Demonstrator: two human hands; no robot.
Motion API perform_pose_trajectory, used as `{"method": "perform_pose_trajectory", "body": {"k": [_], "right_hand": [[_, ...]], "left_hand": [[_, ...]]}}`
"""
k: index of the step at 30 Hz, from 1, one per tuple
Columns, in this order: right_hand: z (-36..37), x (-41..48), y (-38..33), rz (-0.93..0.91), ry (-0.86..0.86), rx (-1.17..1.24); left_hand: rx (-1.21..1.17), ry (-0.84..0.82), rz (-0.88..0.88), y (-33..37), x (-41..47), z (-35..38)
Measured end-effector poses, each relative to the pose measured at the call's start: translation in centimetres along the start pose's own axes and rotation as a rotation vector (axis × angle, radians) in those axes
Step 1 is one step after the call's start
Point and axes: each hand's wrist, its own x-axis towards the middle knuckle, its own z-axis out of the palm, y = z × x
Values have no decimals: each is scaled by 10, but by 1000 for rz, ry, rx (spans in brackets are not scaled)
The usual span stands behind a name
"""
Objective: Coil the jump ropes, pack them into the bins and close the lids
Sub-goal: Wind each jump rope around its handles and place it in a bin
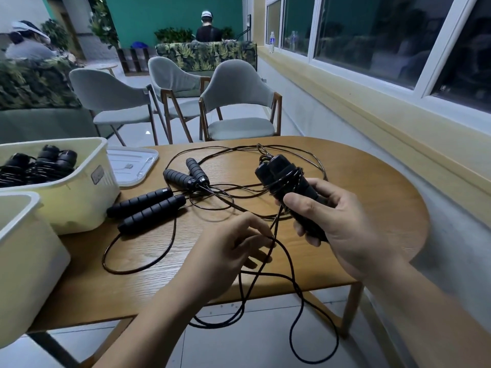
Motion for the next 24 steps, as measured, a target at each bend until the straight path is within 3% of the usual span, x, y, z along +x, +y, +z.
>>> {"method": "perform_pose_trajectory", "body": {"k": [4, 9, 13, 20, 24], "right_hand": [[2, 0, -1, -15, 20, -34], [5, 1, 3, -8, 24, -75], [5, 2, 6, -9, 43, -99], [-11, 5, -3, -83, 177, -132], [-24, 7, -7, -96, 229, -131]], "left_hand": [[184, -18, 28, -5, 5, -2], [569, -29, 205, -6, 7, 2], [547, -165, 200, -1, 3, -5], [504, -228, 34, -7, 1, -3], [473, -353, -60, -9, -8, -10]]}}
